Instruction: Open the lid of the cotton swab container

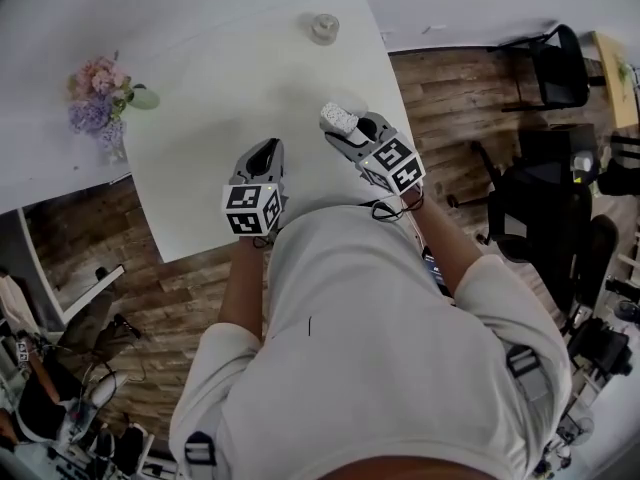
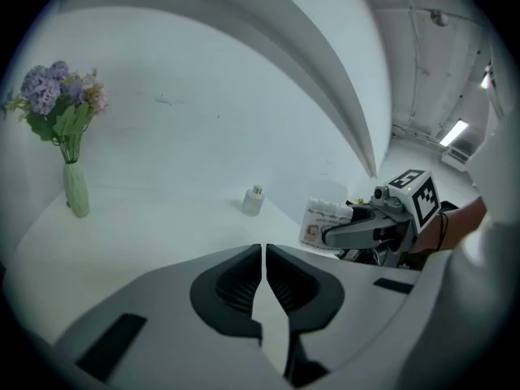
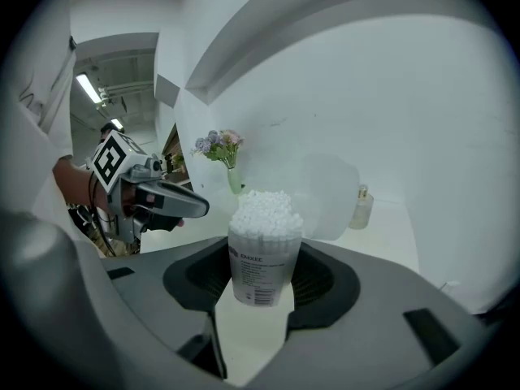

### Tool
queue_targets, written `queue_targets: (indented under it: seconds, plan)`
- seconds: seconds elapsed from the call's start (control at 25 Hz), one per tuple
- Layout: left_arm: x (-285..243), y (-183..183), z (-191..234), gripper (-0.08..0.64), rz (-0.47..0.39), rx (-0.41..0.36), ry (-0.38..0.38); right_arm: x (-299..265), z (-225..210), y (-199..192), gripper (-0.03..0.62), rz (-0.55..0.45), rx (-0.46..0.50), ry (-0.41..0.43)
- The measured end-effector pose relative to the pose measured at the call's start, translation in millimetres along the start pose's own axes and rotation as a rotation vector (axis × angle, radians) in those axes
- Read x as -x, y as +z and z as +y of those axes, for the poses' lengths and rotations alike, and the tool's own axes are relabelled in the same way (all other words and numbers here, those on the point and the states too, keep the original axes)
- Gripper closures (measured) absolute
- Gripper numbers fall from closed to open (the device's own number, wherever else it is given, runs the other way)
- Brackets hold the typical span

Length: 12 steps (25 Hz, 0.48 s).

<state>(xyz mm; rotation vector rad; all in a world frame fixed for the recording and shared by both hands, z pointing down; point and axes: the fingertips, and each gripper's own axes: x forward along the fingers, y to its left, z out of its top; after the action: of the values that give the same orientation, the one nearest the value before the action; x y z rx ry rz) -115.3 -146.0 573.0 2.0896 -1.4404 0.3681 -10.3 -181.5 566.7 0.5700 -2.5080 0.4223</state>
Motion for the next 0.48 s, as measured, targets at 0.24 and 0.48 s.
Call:
queue_targets:
  seconds: [0.24,0.48]
  plan:
    - [6,-30,8,0.532,0.054,0.048,0.045,-10,-13,-9,0.397,0.025,0.002,-0.042]
    - [19,-51,26,0.534,0.08,0.11,0.123,-29,-22,-16,0.397,0.06,-0.017,-0.059]
